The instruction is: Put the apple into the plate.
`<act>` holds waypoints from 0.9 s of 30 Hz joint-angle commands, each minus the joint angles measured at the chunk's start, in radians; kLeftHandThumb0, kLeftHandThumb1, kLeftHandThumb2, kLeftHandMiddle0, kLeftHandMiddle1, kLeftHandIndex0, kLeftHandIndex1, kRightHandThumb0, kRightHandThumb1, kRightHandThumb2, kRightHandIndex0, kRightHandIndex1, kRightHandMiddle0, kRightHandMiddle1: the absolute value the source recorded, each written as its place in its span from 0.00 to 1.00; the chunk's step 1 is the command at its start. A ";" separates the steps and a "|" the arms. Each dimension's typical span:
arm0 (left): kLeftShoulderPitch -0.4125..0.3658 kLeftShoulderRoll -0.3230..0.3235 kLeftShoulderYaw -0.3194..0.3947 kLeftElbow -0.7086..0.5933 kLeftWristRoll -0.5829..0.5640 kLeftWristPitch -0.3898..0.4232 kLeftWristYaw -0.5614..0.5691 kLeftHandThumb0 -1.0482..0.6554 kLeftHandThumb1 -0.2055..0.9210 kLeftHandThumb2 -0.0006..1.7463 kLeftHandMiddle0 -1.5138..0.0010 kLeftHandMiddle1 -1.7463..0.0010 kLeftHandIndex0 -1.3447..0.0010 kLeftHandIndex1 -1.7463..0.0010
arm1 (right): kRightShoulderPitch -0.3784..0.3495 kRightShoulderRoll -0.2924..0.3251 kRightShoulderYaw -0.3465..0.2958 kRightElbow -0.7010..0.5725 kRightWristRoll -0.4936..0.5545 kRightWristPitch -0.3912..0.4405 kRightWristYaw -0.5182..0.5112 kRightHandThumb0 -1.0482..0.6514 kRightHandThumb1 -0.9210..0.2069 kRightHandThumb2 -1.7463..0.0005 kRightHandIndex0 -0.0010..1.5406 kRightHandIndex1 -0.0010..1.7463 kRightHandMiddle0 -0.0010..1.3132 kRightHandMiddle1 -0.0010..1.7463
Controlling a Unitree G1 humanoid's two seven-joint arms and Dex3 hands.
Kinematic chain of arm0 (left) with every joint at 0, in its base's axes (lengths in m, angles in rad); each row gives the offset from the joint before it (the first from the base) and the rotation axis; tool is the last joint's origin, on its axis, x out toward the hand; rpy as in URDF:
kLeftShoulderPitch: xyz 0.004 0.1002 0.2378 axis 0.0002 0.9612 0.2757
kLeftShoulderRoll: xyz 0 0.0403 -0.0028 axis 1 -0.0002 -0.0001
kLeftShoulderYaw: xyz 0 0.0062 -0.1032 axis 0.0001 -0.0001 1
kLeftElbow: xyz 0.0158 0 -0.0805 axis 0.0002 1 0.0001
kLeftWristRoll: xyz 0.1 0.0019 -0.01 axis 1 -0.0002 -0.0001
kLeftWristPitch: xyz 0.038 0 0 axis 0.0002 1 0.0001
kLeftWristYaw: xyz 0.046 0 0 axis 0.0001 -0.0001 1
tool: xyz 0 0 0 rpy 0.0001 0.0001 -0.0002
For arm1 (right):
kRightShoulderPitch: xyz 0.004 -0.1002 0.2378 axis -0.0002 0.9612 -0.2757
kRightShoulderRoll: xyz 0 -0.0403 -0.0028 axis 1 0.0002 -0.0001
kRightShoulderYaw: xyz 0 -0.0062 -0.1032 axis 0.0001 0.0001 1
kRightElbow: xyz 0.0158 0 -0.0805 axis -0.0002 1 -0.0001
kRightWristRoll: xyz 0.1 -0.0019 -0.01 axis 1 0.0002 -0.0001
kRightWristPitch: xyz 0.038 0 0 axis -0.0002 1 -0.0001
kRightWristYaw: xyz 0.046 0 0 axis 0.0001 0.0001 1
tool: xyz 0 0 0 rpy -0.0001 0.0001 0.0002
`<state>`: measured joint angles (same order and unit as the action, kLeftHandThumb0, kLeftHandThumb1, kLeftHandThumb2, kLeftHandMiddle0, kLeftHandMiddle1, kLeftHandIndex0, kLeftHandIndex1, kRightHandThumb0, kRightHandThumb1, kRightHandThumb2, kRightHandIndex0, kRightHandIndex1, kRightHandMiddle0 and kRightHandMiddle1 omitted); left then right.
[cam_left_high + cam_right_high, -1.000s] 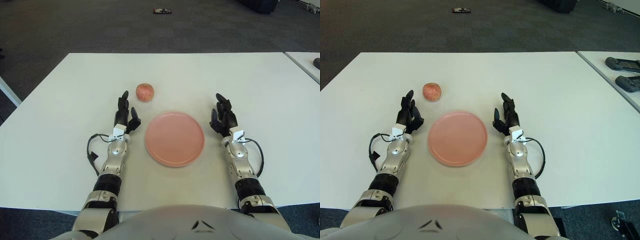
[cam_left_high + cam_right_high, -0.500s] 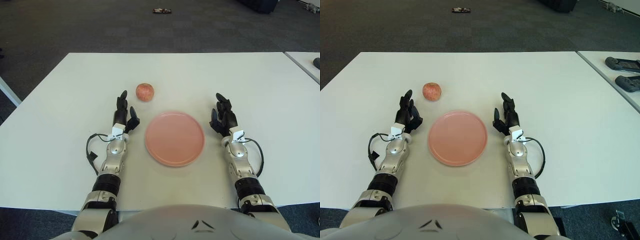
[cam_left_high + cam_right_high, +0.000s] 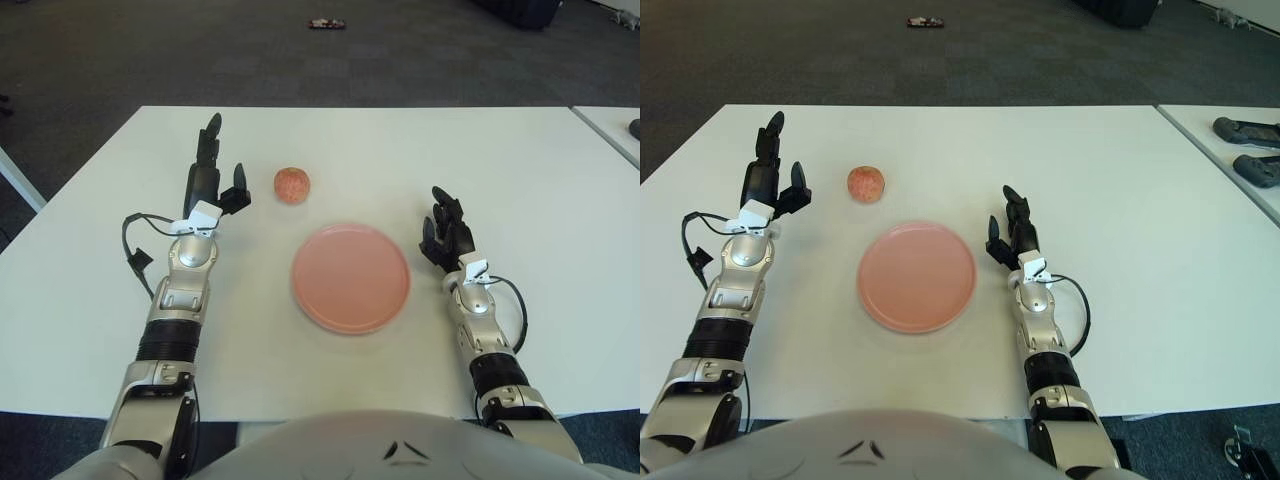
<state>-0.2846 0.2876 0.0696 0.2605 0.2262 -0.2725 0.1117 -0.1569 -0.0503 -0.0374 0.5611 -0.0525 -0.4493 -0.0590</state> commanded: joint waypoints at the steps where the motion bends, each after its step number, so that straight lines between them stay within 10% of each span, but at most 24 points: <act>1: -0.059 0.042 -0.015 0.029 0.030 0.010 -0.026 0.01 1.00 0.27 1.00 1.00 1.00 0.99 | 0.017 0.000 0.003 0.039 -0.003 0.031 0.007 0.24 0.00 0.54 0.14 0.06 0.00 0.24; 27: -0.446 0.205 -0.192 0.419 0.217 -0.223 -0.098 0.00 0.93 0.07 1.00 1.00 1.00 1.00 | 0.007 0.001 0.004 0.051 -0.004 0.025 0.010 0.24 0.00 0.54 0.13 0.06 0.00 0.25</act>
<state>-0.6527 0.4864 -0.0877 0.6254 0.4053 -0.4680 -0.0006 -0.1694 -0.0516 -0.0371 0.5754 -0.0566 -0.4557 -0.0569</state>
